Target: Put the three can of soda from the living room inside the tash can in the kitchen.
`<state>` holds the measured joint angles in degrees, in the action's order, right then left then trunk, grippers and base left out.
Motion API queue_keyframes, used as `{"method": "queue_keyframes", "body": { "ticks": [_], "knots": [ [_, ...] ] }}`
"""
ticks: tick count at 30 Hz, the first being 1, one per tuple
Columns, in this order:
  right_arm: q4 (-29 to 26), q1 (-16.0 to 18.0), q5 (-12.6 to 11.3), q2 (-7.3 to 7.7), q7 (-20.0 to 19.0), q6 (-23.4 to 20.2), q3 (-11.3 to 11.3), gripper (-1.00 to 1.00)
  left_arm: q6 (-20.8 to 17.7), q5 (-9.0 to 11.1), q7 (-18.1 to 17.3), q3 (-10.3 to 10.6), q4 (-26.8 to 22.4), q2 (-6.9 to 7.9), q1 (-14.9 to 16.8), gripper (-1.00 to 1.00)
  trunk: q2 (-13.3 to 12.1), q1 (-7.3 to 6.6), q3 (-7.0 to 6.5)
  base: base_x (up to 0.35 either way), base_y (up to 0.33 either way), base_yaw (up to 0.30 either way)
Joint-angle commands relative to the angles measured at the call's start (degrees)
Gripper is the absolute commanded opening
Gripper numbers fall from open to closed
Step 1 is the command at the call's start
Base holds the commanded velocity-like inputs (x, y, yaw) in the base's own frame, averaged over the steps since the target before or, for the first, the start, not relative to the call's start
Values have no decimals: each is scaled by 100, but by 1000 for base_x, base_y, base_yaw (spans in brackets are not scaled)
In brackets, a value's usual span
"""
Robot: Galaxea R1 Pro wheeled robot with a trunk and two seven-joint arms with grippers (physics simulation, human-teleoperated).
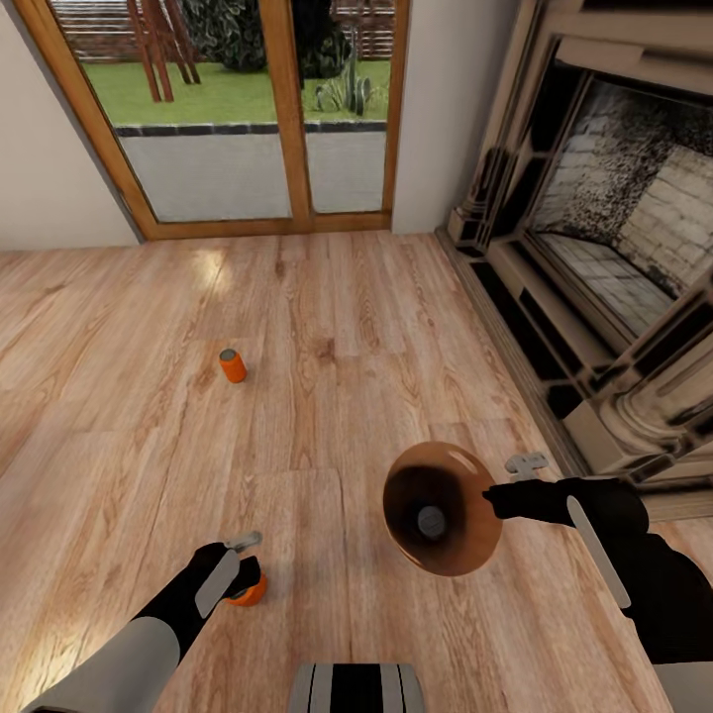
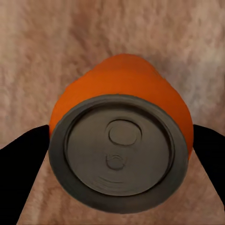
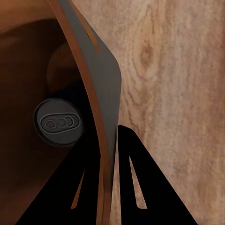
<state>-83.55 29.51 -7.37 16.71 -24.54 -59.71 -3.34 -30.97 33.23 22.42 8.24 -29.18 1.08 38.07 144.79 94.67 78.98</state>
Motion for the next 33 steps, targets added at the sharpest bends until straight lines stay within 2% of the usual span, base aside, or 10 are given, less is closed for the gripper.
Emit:
{"method": "queue_keyframes", "body": {
  "ticks": [1,5,16,19,20,24,25,26,30,33],
  "knots": [
    [-2,2,-177,-1,-42,-29,0,-100,-5,-21,-1,-1,0,0,-1,-100,0,0,0,0,0,0],
    [-3,2,-177,-1,-42,-29,0,-100,-3,-21,-1,-7,0,-12,-1,-100,0,0,0,0,0,0],
    [116,21,-168,-24,-42,-29,-3,-100,4,-7,-10,-30,-182,-19,-86,-100,-15,-29,-244,0,0,0],
    [541,57,-168,-44,-42,-29,-1,-100,-104,-18,9,-42,-1271,7,-476,-100,-19,-36,-310,0,0,0],
    [843,96,-168,-50,-42,-29,-1,-100,-454,-29,23,-64,-2517,21,-897,-100,-20,-39,-333,0,0,0],
    [1220,172,-162,-58,-37,-29,-9,-100,-1030,9,147,-40,-4307,-41,-1300,-100,-25,-49,-421,0,0,0],
    [1435,249,-161,-60,-35,-29,-18,-100,-1205,23,302,-23,-4804,-161,-1374,-100,-27,-52,-443,0,0,0],
    [1641,333,-160,-63,-34,-29,-24,-100,-1323,12,441,-18,-5093,-313,-1410,-100,-28,-54,-465,0,0,0],
    [2082,503,-149,-94,-29,-29,-33,-100,-1541,71,565,-14,-5825,-494,-1377,-100,-33,-65,-554,0,0,0],
    [2405,640,-144,-108,-26,-29,-38,-100,-1788,302,543,136,-6139,-719,-1302,-100,-37,-72,-621,0,0,0]
  ]
}}
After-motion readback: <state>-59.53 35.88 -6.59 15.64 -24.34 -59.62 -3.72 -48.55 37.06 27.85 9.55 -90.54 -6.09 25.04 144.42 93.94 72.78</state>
